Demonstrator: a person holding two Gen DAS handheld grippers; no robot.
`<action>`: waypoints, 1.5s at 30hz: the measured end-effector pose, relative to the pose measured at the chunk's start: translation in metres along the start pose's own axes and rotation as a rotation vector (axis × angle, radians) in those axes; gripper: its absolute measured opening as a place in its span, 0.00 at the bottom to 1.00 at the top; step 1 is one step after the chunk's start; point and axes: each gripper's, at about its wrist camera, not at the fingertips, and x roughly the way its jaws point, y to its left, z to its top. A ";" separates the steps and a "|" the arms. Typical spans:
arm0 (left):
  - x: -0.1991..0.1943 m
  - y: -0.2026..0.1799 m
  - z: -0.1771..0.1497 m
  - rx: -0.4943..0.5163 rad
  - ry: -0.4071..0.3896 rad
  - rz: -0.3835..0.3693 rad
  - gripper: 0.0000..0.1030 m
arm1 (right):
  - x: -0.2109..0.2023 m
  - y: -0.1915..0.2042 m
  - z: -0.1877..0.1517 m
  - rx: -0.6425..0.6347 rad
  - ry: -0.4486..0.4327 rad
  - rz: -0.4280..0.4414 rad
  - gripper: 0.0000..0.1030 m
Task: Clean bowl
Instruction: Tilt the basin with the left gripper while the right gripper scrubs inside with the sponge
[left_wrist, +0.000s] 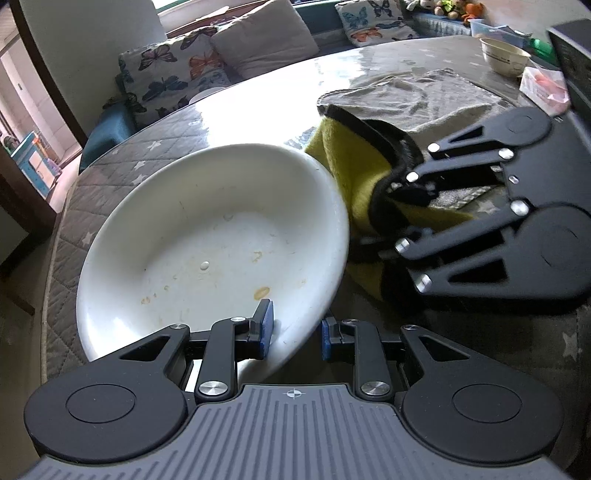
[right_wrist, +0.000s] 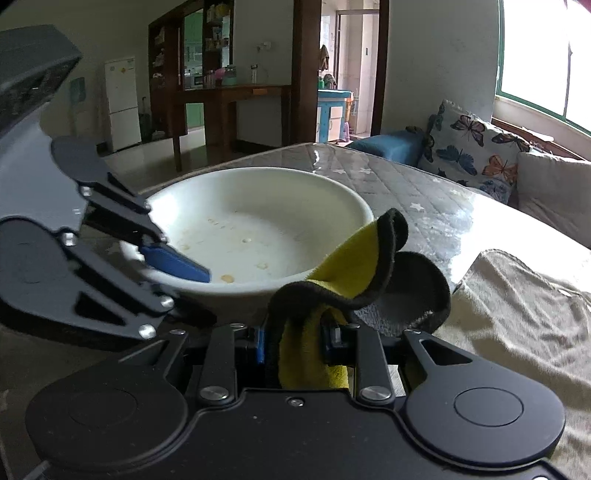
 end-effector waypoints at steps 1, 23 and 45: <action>-0.001 0.000 -0.001 0.007 -0.001 -0.003 0.25 | 0.001 -0.001 0.001 -0.005 0.000 -0.001 0.28; -0.008 -0.001 -0.010 0.069 0.029 0.001 0.26 | 0.017 -0.006 0.004 -0.098 -0.006 -0.010 0.29; -0.007 -0.022 -0.005 0.188 -0.010 -0.013 0.23 | -0.014 0.023 -0.014 -0.136 -0.020 0.081 0.29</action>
